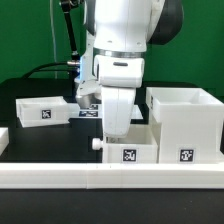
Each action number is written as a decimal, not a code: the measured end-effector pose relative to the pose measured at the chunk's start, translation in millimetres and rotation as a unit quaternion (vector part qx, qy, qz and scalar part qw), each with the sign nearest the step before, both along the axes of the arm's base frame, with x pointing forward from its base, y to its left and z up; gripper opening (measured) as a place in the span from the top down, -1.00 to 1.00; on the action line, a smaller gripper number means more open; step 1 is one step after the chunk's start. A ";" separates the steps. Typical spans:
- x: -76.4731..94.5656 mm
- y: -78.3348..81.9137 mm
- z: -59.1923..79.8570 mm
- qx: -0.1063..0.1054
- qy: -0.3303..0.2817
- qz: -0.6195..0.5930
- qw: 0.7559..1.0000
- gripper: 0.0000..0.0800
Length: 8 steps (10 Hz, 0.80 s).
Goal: Assemble drawer
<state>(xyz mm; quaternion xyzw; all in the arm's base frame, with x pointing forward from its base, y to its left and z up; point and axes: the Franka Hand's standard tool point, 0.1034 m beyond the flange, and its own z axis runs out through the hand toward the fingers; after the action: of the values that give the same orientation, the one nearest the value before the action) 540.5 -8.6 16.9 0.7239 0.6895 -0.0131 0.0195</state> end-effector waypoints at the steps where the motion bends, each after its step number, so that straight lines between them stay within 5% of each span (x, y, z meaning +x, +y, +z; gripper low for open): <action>1: -1.6 -1.2 -1.1 0.000 0.002 -0.001 1.000 0.90; 8: -2.5 9.0 -7.5 0.002 -0.009 -0.021 1.000 0.90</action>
Offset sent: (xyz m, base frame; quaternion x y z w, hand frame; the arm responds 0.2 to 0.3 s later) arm 0.0064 0.0092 0.0019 -0.0059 -0.0205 0.0017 0.9998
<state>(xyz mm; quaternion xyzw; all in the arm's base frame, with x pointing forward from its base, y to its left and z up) 538.0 0.4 9.4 0.7385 0.6738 -0.0055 0.0237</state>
